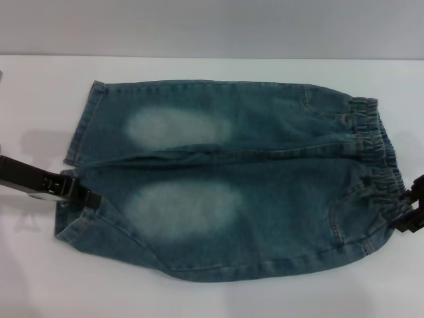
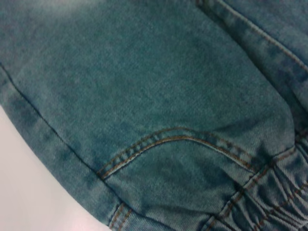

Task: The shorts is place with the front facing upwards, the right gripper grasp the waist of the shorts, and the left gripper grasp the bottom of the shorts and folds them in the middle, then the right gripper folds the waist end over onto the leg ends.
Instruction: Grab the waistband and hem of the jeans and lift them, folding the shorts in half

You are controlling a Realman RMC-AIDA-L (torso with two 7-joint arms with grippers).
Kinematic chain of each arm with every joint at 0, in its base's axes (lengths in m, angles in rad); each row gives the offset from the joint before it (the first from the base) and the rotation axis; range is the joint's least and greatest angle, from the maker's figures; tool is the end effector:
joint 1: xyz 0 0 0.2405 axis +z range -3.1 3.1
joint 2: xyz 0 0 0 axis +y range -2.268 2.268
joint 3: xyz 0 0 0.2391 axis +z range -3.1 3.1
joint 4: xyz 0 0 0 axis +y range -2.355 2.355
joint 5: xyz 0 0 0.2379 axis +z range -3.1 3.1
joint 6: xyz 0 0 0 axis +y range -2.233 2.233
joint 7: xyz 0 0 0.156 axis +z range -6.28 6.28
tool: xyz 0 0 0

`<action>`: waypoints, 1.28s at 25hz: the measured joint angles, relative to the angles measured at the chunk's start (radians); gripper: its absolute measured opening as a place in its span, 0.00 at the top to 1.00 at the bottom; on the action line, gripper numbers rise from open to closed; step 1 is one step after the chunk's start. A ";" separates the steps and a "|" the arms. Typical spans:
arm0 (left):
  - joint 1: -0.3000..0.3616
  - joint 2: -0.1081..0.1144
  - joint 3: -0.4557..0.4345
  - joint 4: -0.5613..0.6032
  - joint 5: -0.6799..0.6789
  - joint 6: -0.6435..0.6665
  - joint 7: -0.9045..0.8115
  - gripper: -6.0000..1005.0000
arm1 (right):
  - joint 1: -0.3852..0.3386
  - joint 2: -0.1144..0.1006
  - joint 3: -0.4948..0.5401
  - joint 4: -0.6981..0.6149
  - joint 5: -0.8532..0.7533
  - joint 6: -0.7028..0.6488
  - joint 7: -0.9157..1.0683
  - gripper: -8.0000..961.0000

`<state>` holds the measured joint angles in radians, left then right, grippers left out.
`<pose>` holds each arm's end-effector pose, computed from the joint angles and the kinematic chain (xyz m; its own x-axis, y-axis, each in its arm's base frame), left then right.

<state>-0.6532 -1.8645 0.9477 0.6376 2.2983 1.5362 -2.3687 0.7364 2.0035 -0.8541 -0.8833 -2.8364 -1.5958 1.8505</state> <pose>-0.2921 0.3720 0.0407 0.3561 0.9326 0.0590 0.9288 -0.3464 -0.1316 0.2802 0.3836 0.0492 0.7681 -0.5177 0.3769 -0.4340 -0.8536 -0.2881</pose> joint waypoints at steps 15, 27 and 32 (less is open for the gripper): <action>0.004 -0.002 -0.007 -0.001 0.002 -0.001 0.009 0.98 | 0.010 -0.009 -0.024 -0.038 -0.026 -0.075 0.004 0.37; 0.003 -0.010 -0.007 -0.001 0.001 -0.001 0.016 0.98 | 0.010 -0.012 -0.031 -0.043 -0.060 -0.084 0.001 0.37; 0.003 -0.010 -0.007 -0.001 0.000 -0.001 0.017 0.98 | 0.010 -0.010 -0.034 -0.046 -0.068 -0.087 0.003 0.37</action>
<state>-0.6506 -1.8750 0.9403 0.6365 2.2981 1.5349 -2.3519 0.7469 1.9933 -0.8879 -0.9296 -2.9048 -1.6831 1.8536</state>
